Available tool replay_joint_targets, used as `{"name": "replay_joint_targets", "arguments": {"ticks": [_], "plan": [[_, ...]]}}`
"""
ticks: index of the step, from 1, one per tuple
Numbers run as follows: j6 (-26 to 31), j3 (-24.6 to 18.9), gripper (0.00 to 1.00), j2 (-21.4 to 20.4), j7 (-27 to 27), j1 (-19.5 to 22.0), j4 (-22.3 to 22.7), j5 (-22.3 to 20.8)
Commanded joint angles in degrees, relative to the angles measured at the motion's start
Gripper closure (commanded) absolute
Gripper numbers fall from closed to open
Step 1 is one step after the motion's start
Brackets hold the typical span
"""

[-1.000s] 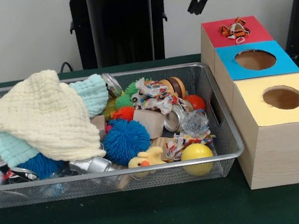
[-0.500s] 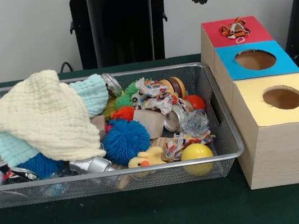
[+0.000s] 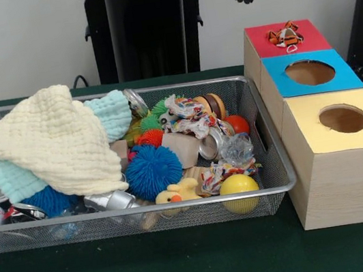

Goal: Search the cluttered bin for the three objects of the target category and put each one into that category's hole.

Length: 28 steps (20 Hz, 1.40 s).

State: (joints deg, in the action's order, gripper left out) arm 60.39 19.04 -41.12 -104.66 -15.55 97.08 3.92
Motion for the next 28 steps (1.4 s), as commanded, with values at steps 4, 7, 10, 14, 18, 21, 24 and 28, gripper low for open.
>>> {"name": "replay_joint_targets", "arguments": {"ticks": [4,7,10,14,18,21,24,28], "plan": [[-7.3,-5.0,1.0,-1.4,-12.3,1.4,5.5,7.5],[-9.1,-5.1,1.0,-1.8,-12.9,1.1,7.3,9.6],[-11.4,-5.3,1.0,-2.2,-12.5,0.8,9.3,11.4],[-15.2,-6.3,1.0,-2.6,-11.2,1.3,12.1,14.0],[-19.9,-8.1,1.0,-2.9,-8.9,3.0,15.0,16.9],[-23.3,-9.2,1.0,-3.0,-7.4,4.0,17.2,17.6],[-27.9,-10.8,1.0,-3.0,-6.6,5.1,19.7,18.2],[-30.6,-12.6,1.0,-2.7,-8.1,6.1,21.2,19.9]]}}
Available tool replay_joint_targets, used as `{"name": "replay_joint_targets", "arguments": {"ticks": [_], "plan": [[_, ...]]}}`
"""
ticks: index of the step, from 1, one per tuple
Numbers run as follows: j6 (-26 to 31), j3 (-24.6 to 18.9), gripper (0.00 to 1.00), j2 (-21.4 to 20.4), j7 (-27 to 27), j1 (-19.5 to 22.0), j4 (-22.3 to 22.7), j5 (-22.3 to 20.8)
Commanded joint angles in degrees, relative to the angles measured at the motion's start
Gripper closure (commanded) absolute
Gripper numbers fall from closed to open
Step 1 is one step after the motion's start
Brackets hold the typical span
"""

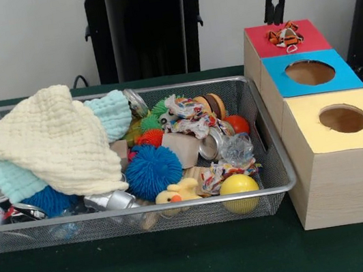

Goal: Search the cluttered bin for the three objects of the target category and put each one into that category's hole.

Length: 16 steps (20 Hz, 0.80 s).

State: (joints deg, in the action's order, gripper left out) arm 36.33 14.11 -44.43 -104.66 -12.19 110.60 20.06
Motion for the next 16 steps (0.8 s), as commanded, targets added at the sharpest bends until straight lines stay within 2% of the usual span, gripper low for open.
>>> {"name": "replay_joint_targets", "arguments": {"ticks": [1,4,7,12,16], "plan": [[-6.6,-7.9,1.0,0.6,-8.3,3.0,7.6,3.9],[-8.5,-9.6,1.0,0.3,-8.6,4.1,9.3,5.1],[-8.2,-9.5,1.0,-0.2,-9.9,3.7,9.5,5.3],[0.2,-5.0,1.0,-0.5,-13.6,0.2,4.3,2.6],[1.8,-4.2,1.0,-0.2,-14.1,-0.7,2.8,2.3]]}}
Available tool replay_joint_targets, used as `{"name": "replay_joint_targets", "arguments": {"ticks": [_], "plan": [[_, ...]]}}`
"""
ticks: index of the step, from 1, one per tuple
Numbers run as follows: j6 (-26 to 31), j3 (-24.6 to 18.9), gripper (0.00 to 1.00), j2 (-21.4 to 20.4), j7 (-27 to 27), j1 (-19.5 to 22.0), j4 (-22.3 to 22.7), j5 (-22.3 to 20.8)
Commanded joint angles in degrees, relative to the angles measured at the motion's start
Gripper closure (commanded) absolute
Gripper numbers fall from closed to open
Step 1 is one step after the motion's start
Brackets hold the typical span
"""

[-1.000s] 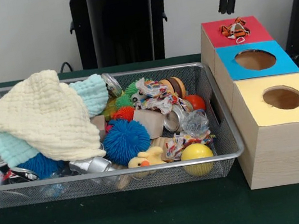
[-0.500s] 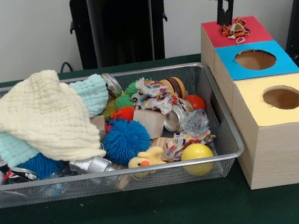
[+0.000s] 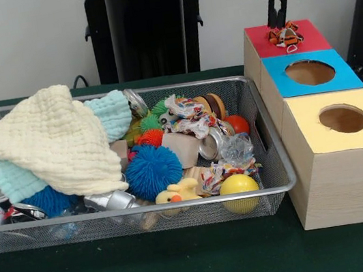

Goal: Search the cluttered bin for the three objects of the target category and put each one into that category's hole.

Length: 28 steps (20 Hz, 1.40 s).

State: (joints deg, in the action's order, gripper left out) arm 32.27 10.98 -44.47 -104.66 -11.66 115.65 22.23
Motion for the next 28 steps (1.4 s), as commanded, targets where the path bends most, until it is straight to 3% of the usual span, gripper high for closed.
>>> {"name": "replay_joint_targets", "arguments": {"ticks": [1,9,28], "plan": [[7.1,-0.5,1.0,-1.0,-14.8,-2.2,-2.5,-0.2],[11.5,1.4,1.0,-0.4,-15.1,-3.5,-6.1,-0.7],[-3.6,-1.7,1.0,2.1,-8.2,-1.0,-0.7,-1.4]]}}
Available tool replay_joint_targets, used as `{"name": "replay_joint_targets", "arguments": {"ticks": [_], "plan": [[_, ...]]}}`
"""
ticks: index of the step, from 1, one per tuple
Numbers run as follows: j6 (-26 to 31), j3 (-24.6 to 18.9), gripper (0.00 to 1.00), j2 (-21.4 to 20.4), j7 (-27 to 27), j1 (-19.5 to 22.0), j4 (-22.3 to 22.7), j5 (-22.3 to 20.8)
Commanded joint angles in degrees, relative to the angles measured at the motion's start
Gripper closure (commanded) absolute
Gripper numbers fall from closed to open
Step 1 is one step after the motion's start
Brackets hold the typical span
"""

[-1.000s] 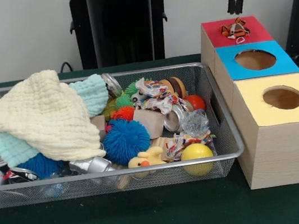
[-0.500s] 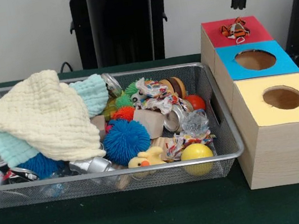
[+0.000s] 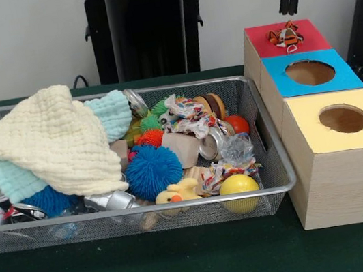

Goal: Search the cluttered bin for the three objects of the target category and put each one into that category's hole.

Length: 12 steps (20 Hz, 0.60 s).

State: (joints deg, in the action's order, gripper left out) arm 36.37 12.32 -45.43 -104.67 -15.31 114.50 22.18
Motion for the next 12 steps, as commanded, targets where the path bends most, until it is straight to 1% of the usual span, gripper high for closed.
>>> {"name": "replay_joint_targets", "arguments": {"ticks": [1,4,6,10,12], "plan": [[-9.1,-3.7,1.0,3.3,-7.8,3.3,1.1,-1.1],[-11.8,-4.7,1.0,3.3,-7.1,4.4,2.6,-1.2],[-12.6,-5.0,1.0,3.6,-6.8,4.8,2.8,-1.6],[-13.6,-5.4,1.0,3.8,-7.5,4.8,3.0,-1.6],[-15.2,-5.7,1.0,3.7,-8.0,4.5,4.2,-1.5]]}}
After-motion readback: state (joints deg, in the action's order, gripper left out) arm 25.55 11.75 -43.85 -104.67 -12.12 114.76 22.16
